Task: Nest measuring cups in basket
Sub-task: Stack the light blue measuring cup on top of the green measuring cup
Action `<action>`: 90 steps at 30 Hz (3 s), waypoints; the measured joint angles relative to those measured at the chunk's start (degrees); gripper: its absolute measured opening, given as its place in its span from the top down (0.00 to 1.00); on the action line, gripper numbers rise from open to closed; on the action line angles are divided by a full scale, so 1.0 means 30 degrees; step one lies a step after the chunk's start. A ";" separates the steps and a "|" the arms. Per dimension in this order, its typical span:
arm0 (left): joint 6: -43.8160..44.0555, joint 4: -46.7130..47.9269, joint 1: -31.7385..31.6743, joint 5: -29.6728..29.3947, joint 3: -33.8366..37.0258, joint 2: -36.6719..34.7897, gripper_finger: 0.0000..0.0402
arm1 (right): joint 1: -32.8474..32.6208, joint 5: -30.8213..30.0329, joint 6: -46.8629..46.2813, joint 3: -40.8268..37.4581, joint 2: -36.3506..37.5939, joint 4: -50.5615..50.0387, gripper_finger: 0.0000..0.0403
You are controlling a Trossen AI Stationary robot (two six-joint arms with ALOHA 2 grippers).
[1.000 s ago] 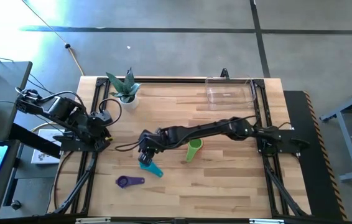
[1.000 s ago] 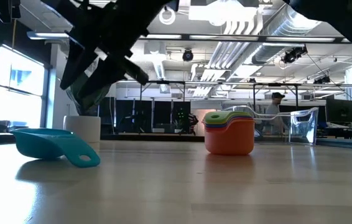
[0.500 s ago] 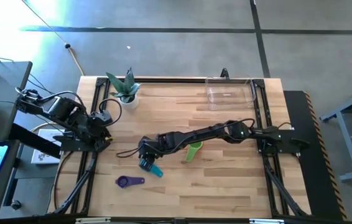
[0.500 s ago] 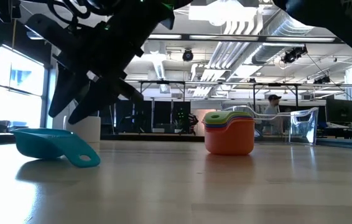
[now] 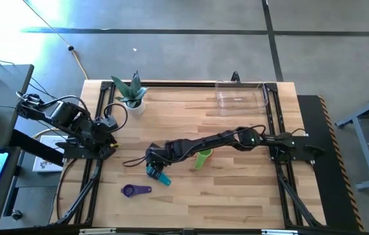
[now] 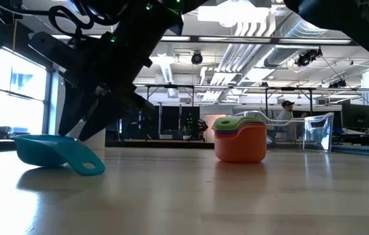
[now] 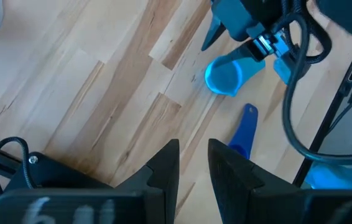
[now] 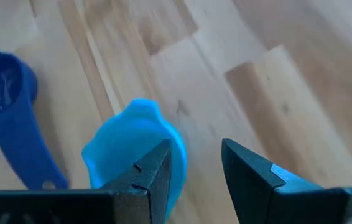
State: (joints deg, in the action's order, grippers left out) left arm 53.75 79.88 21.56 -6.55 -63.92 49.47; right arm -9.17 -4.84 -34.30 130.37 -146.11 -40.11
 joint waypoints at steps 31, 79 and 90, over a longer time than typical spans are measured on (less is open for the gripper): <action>-0.1089 0.0007 0.0007 -0.0561 0.0000 0.0000 0.82 | -0.0459 0.1201 -0.6654 0.1384 -0.0152 -0.2052 0.98; -0.4475 -0.0199 0.0000 -0.1086 0.1049 0.0005 0.82 | -0.1324 -0.9452 -1.8470 -0.6369 1.2221 -1.5866 1.00; -0.3509 -0.0279 -0.0022 -0.1737 0.1049 0.0000 0.82 | -0.2241 -0.8850 -2.6010 -1.5082 1.6258 -1.0401 1.00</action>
State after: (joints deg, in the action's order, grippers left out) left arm 43.22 79.04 21.50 -11.76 -60.77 49.47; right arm -15.89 -31.39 -112.33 85.12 -97.33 -71.31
